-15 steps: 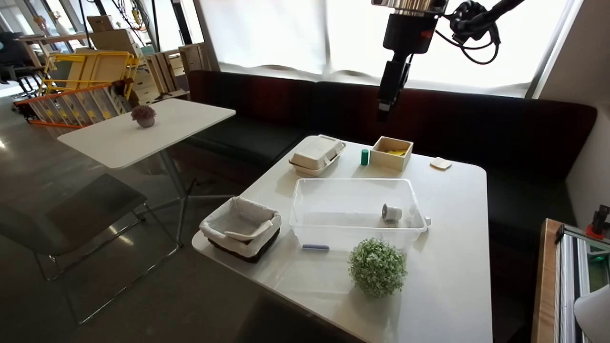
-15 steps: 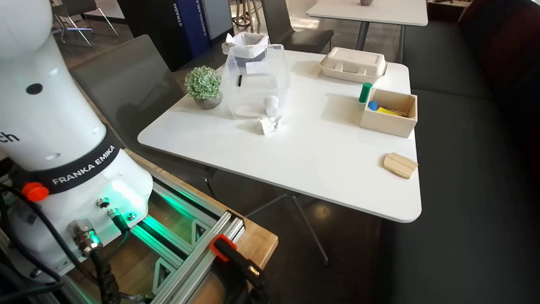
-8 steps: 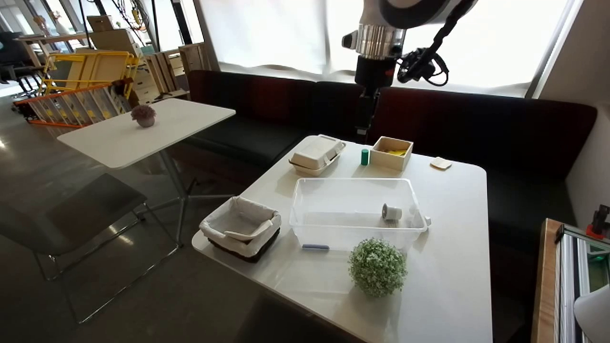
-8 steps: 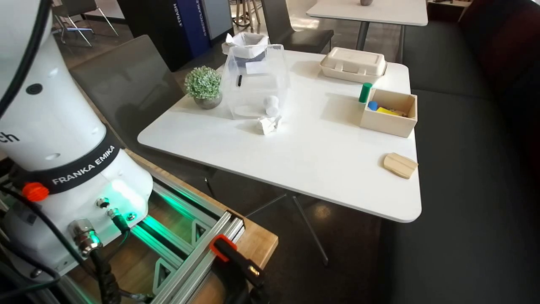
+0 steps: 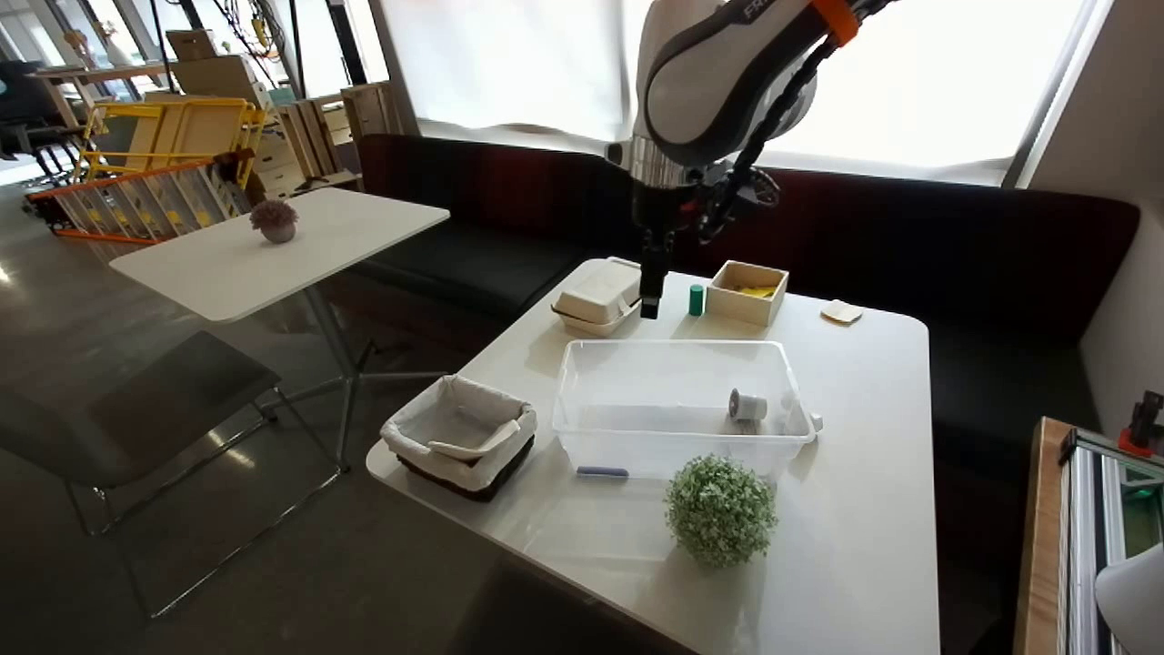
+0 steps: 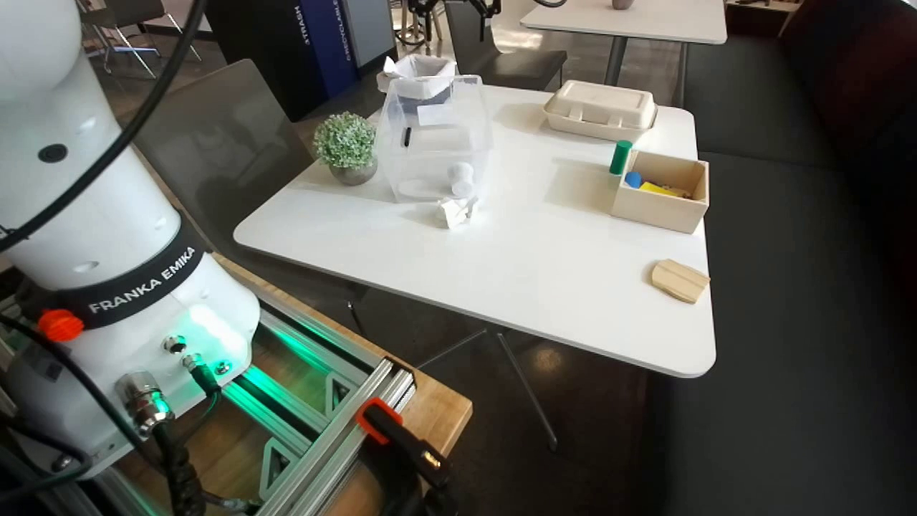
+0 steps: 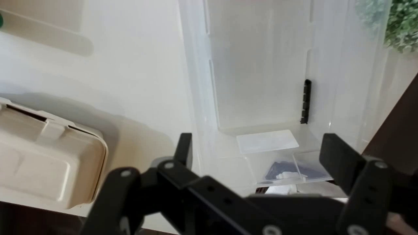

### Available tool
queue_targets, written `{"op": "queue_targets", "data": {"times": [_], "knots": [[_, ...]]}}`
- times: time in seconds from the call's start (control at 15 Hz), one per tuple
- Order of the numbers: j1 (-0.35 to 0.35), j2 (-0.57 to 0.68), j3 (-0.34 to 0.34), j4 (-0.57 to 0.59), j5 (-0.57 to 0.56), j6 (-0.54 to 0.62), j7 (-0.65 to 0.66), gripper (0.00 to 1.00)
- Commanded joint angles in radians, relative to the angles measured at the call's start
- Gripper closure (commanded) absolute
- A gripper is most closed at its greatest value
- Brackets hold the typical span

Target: Move the clear container backwards.

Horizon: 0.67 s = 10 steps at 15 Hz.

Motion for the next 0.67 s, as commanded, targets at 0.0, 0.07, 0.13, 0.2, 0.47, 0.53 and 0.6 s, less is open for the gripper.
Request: {"op": "queue_targets", "data": {"times": [0.0, 0.07, 0.13, 0.2, 0.47, 0.53, 0.6], "knots": [[-0.054, 0.122, 0.053, 0.089, 0.008, 0.072, -0.072, 0.0], [-0.066, 0.146, 0.062, 0.105, -0.002, 0.088, -0.089, 0.0], [-0.088, 0.172, 0.084, 0.124, 0.022, 0.088, -0.139, 0.0], [-0.101, 0.191, 0.097, 0.141, 0.025, 0.08, -0.165, 0.0], [-0.109, 0.177, 0.101, 0.127, -0.012, 0.074, -0.125, 0.0], [-0.11, 0.181, 0.102, 0.131, -0.012, 0.074, -0.129, 0.0], [-0.11, 0.182, 0.103, 0.132, -0.012, 0.074, -0.13, 0.0]]}}
